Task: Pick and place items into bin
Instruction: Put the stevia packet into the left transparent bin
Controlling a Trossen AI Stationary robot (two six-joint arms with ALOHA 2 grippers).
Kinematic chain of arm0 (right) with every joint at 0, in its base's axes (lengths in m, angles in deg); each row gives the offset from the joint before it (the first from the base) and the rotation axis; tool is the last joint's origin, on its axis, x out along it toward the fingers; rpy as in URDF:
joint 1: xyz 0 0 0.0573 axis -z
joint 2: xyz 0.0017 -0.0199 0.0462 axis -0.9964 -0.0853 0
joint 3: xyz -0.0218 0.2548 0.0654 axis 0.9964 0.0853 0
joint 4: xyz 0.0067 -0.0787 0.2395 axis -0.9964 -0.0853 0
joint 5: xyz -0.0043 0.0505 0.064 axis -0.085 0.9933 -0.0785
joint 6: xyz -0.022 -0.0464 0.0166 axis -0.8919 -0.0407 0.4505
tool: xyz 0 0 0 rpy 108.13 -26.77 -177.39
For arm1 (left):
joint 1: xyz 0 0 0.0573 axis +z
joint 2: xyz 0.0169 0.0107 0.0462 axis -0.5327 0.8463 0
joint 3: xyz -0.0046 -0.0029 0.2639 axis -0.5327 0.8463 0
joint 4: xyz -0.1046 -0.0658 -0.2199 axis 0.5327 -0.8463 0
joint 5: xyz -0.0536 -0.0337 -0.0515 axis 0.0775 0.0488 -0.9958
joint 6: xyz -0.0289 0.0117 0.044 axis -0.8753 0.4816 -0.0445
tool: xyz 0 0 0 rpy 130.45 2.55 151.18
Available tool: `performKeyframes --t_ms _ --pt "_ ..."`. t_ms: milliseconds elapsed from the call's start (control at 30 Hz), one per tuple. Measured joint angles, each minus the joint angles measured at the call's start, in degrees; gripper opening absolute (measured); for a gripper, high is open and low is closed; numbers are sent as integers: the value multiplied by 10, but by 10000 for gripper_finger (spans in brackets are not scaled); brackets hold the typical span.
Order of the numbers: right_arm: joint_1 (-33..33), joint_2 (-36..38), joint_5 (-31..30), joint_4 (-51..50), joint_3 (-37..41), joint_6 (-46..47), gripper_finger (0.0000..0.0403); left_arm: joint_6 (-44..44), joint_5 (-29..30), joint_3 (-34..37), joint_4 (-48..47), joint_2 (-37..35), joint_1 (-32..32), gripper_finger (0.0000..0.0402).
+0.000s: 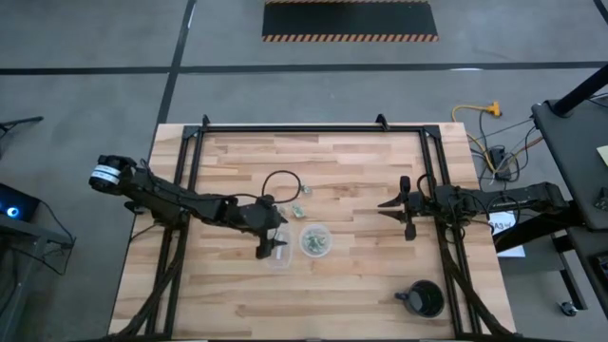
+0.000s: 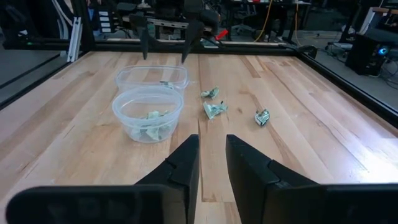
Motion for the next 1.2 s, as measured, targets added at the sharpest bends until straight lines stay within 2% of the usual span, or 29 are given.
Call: performKeyframes --t_ms 200,300,533,833,1200 --pt "0 0 0 0 0 -1 79 -78 133 0 0 0 1 306" --pt "0 0 0 0 0 0 82 -124 181 0 0 0 1 306" --pt "0 0 0 0 0 -1 87 -191 191 0 0 0 3 306" --pt "0 0 0 0 0 -1 72 -243 210 1 -7 1 3 306" --pt "0 0 0 0 0 0 77 -311 241 0 -86 4 9 305"
